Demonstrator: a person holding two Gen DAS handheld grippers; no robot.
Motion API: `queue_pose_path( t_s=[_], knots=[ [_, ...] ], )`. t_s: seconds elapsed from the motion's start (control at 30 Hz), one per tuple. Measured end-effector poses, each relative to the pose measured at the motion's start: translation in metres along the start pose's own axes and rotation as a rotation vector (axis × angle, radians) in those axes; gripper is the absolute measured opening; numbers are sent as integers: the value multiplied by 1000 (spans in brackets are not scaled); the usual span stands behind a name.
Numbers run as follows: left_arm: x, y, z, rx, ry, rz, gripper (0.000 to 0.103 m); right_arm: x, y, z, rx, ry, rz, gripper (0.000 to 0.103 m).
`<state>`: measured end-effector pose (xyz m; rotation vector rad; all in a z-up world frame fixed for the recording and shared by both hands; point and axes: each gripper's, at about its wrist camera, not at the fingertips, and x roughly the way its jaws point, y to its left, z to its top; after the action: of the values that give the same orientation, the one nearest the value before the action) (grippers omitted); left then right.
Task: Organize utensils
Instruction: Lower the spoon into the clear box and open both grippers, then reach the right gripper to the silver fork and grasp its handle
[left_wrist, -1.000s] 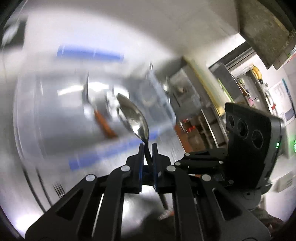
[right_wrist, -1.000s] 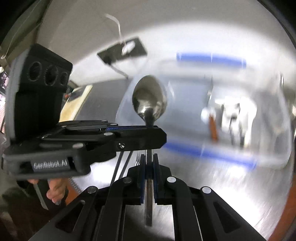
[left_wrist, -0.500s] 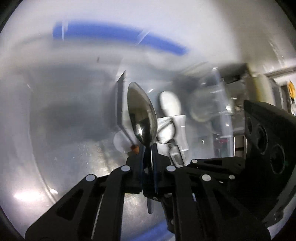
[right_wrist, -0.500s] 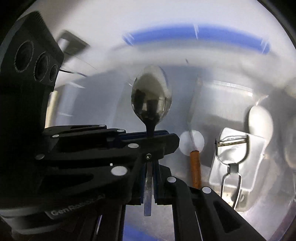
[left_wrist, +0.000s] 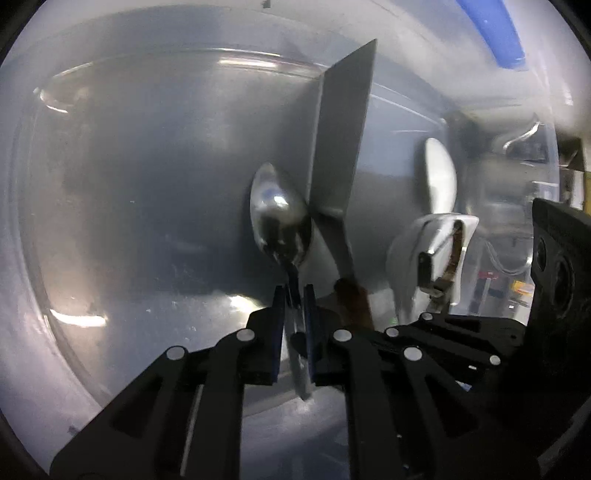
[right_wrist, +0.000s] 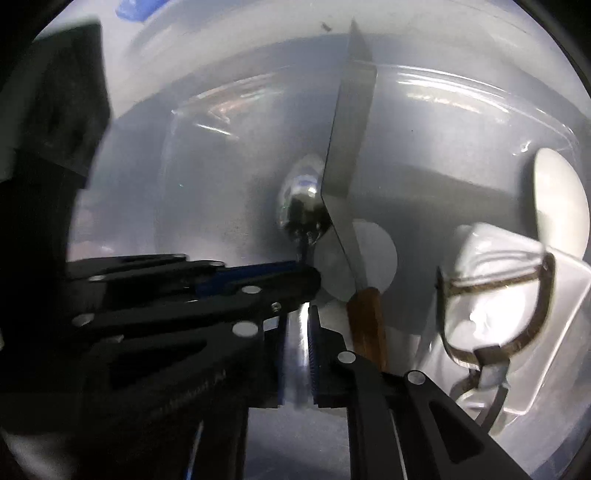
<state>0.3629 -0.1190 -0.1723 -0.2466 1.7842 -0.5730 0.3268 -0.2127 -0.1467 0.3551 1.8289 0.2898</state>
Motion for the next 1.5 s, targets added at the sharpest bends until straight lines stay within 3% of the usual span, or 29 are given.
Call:
queue_pose_path(
  t_s=[0.1,0.13,0.2,0.27,0.3,0.33,0.37,0.43,0.5,0.6,0.7,0.83,1.0,1.1,1.13,1.27,1.5],
  knots=[
    [-37,-10,-14,60,-131,4,8,-41,6,-17,-24,-121,0,14],
    [-62,-19,-27,107,-206,8,8,-59,12,-27,-41,-170,10,14],
    [-107,-32,-61,190,-342,-11,8,-102,30,-66,-118,-298,34,15],
    [-154,-37,-108,263,-477,-59,18,-131,47,-107,-198,-382,90,25],
    [-169,-36,-124,275,-527,-78,37,-141,62,-137,-255,-430,114,40],
    [-187,-28,-149,281,-588,-98,63,-143,73,-159,-294,-451,119,46],
    [-198,-22,-166,281,-636,-111,70,-140,84,-177,-331,-455,118,46],
    [-215,1,-212,273,-723,-86,71,-111,101,-210,-394,-396,123,46],
    [-213,24,-240,226,-748,-37,73,-58,122,-229,-423,-285,100,46],
    [-193,72,-267,99,-719,19,73,26,137,-240,-397,-127,11,46],
    [-165,113,-288,-14,-648,14,73,80,143,-247,-354,-57,-71,46],
    [-137,153,-296,-119,-570,-5,73,110,147,-249,-289,-17,-108,46],
    [-115,169,-305,-150,-524,-54,73,117,162,-271,-317,-63,-232,45],
    [-107,169,-306,-143,-498,-79,73,123,178,-281,-380,-122,-334,35],
    [-104,167,-307,-139,-489,-84,73,123,180,-282,-388,-130,-341,17],
    [-88,156,-304,-111,-444,-101,73,118,164,-276,-282,-122,-251,9],
    [-43,132,-297,-82,-311,-179,73,100,107,-276,-54,-26,107,9]
  ],
)
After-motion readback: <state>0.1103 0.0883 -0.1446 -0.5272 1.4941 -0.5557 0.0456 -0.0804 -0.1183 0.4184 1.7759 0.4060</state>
